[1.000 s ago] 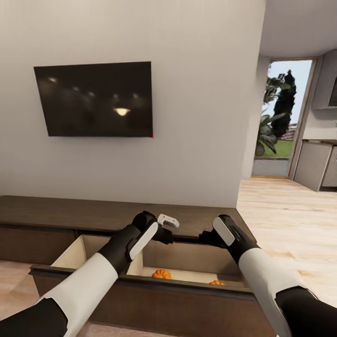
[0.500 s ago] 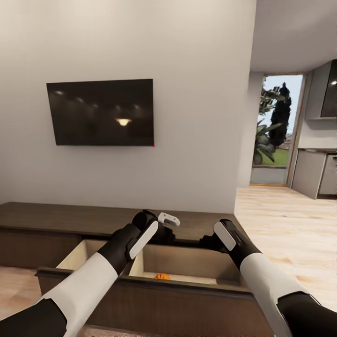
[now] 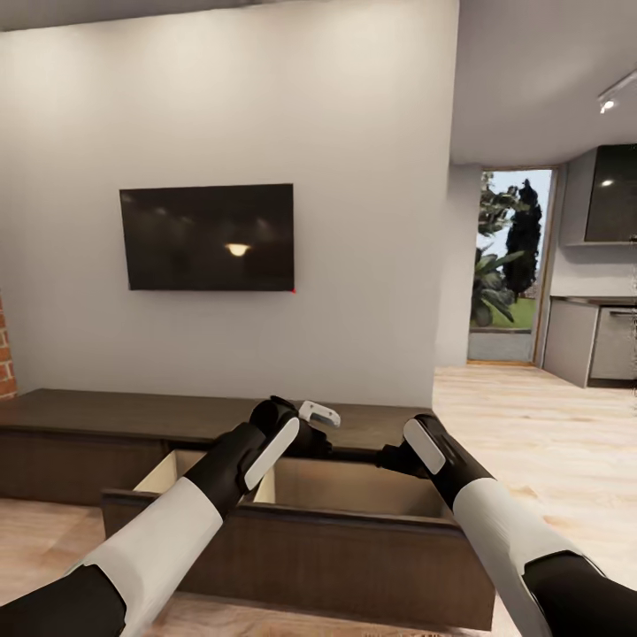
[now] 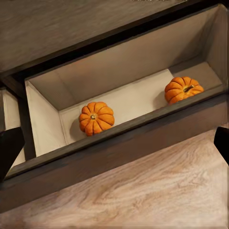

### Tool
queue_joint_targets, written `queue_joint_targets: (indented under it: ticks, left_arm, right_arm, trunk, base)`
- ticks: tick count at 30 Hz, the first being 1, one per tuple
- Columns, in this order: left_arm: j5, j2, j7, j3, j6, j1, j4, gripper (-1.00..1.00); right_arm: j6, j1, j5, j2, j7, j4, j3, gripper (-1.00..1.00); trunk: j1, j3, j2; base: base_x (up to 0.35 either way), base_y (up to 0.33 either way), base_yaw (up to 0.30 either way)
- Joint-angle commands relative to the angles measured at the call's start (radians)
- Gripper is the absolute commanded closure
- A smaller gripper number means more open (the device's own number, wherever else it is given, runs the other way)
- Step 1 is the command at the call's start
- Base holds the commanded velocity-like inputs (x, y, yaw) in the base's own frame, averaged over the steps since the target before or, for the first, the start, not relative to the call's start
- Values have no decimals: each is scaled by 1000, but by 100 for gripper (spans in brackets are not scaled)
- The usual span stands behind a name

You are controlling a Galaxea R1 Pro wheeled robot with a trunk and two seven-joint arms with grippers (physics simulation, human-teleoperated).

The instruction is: Place each of the two pumpkins and all three candles from the living room inside a cabinet in the living room (use any cabinet), then make sure every cabinet is closed, and position the cauldron so it is next to a table in the living room.

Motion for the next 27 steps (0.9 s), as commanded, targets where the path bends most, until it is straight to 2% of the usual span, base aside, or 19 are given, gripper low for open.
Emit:
queue_joint_targets:
  ticks: [1,3,22,27]
  left_arm:
    - [10,0,10,-2,3,-1,-1,-100]
    - [10,0,11,-2,3,-1,-1,-100]
    - [10,0,12,-2,0,-1,-1,-100]
    - [10,0,12,-3,0,-1,-2,-100]
  right_arm:
    - [1,-1,-10,-1,-9,-1,4,-100]
    - [1,-1,-10,-1,-10,-1,4,-100]
    - [1,-1,-9,0,-10,-1,4,-100]
    - [1,-1,-9,1,-9,-1,4,-100]
  trunk:
    - [-1,3,0]
    - [-2,10,0]
    - [-75,70,133]
    - [-94,86,168]
  base:
    - [-171,0,0]
    - [-123,0,0]
    - [-22,0,0]
    - [-177,0,0]
